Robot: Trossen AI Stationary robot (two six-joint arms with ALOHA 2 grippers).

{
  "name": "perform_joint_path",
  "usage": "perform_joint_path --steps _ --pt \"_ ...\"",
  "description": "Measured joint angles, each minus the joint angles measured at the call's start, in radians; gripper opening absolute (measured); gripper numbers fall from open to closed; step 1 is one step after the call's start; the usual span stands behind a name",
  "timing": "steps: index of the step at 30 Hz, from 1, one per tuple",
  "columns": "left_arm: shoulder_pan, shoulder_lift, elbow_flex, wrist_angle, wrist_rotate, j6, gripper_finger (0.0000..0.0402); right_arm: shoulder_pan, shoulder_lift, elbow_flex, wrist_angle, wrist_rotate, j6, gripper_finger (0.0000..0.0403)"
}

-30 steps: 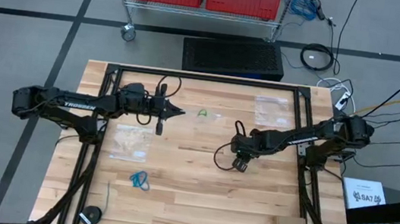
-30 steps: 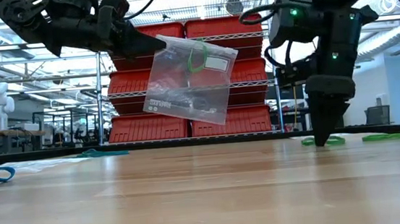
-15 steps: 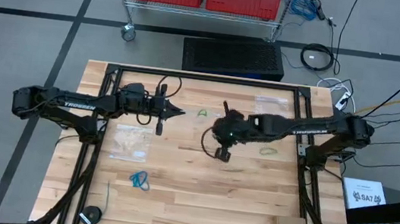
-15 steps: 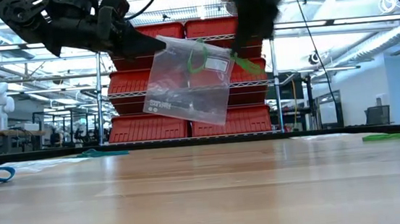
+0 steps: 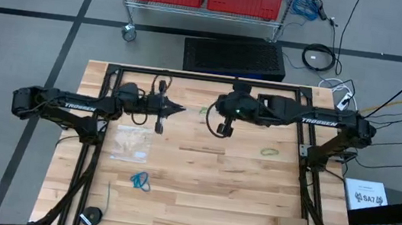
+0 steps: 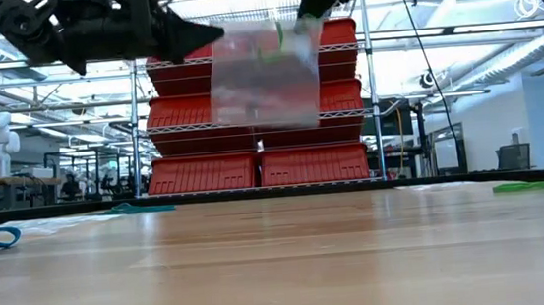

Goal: Sort rubber bands
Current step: Put the green rubber band into the transparent zip bag

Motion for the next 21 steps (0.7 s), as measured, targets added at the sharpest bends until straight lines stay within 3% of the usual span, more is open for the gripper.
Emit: perform_joint_path --steps 11,21 --pt "0.028 0.02 -0.032 0.026 0.002 -0.008 0.0 0.003 -0.005 0.032 -0.048 -0.023 -0.006 0.0" --pt "0.028 0.02 -0.025 0.023 0.004 -0.035 0.0 0.003 0.059 0.031 0.064 -0.065 -0.102 0.0"
